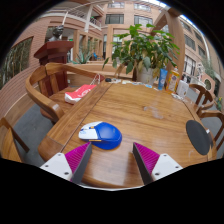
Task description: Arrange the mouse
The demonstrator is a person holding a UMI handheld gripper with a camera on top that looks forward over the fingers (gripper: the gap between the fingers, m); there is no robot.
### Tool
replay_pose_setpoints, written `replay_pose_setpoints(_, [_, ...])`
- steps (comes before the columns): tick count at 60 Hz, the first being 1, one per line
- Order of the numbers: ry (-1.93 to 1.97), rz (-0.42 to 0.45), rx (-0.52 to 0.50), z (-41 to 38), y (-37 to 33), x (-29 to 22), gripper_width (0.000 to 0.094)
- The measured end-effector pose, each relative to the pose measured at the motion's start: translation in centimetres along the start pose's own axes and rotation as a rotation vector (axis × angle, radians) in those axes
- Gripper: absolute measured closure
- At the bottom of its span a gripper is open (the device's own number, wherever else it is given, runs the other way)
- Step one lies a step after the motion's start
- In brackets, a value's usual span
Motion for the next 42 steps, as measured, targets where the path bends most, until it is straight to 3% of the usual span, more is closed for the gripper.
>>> replay_pose_setpoints(25, [-0.064,0.037,0.009,-1.2,7.2,-5.8,0.0088])
replay_pose_setpoints(31, [-0.084,0.045,0.007,-1.8,8.5,-6.7,0.0187])
replay_pose_setpoints(36, [-0.088,0.043,-0.016,-2.9,9.1,-6.8,0.0382])
replay_pose_setpoints(42, [-0.073,0.044,-0.01,-2.9,9.3,-7.0,0.045])
Point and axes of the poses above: the point between the fingertips, and its own axes, seen from behind it with the camera up: z to the right, x down, y forward, the way the camera looks, the point moved 2 cm from there along -y, backward, against the way the camera looks, and after that the axes turned 10 degrees about y, right-handed, at the moved point
